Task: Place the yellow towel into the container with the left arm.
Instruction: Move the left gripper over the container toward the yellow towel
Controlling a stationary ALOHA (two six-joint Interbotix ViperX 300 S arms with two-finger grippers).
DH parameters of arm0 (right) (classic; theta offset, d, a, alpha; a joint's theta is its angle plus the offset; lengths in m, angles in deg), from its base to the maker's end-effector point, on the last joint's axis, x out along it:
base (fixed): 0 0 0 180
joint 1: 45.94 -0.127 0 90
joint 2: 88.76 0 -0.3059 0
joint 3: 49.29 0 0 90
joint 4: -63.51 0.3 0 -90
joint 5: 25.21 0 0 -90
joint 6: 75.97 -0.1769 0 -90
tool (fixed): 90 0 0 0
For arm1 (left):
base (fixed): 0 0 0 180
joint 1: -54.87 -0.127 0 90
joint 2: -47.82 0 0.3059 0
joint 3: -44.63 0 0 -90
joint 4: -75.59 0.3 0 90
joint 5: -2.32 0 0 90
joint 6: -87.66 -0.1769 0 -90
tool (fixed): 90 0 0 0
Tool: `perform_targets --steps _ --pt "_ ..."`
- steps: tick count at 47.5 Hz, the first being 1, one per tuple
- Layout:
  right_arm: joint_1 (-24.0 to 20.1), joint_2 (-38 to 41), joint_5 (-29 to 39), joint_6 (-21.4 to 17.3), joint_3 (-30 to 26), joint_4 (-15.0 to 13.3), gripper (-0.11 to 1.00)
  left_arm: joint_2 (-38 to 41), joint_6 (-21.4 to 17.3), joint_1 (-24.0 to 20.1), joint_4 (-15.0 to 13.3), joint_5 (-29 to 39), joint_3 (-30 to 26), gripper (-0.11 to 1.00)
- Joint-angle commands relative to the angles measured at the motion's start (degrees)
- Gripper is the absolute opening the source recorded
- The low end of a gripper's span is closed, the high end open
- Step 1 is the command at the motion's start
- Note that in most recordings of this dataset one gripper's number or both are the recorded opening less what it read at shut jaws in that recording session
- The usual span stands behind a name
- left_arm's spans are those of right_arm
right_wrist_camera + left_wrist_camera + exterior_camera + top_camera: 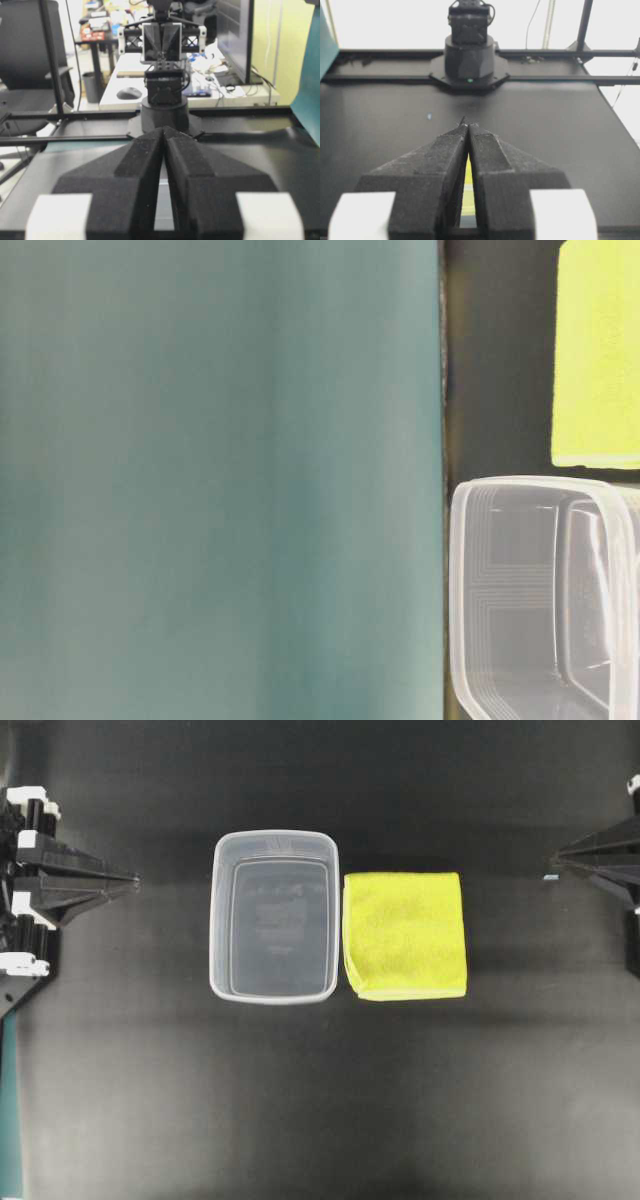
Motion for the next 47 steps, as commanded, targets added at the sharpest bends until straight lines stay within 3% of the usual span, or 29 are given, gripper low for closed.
perform_targets --steps 1,4,7,22,27,34,38,42,47 --pt "-0.53 -0.09 -0.79 -0.62 -1.32 0.26 0.01 -0.18 2.11 0.88 2.02 2.2 -3.96 0.06" --pt "-0.53 -0.97 -0.7 -0.97 -1.14 0.62 0.06 0.97 3.52 0.7 2.11 6.24 -6.59 0.01" --pt "-0.62 -1.85 -0.53 -1.76 -1.14 0.62 0.01 2.55 4.13 0.62 2.11 10.55 -9.14 0.0" --pt "0.35 -5.19 4.57 -8.44 -1.14 0.7 0.04 15.56 2.9 0.44 2.29 28.74 -25.22 0.0" --pt "1.49 -6.42 9.49 -8.7 -1.14 0.7 0.21 20.39 1.14 0.44 2.2 32.26 -29.62 0.0" --pt "2.55 -8.26 15.91 -8.35 -1.23 0.7 0.63 27.6 0.7 0.44 2.2 34.28 -35.51 0.0" --pt "2.72 -9.58 18.72 -8.26 -1.23 0.7 0.78 31.46 0.26 0.53 2.2 35.07 -38.67 0.01" --pt "3.16 -10.63 20.3 -8.26 -1.41 0.7 0.78 35.77 0.09 0.44 2.2 37.18 -42.36 0.06" --pt "3.43 -12.13 21.01 -8.35 -1.23 0.7 0.77 41.31 0.18 -0.26 2.2 40.87 -46.58 0.28"
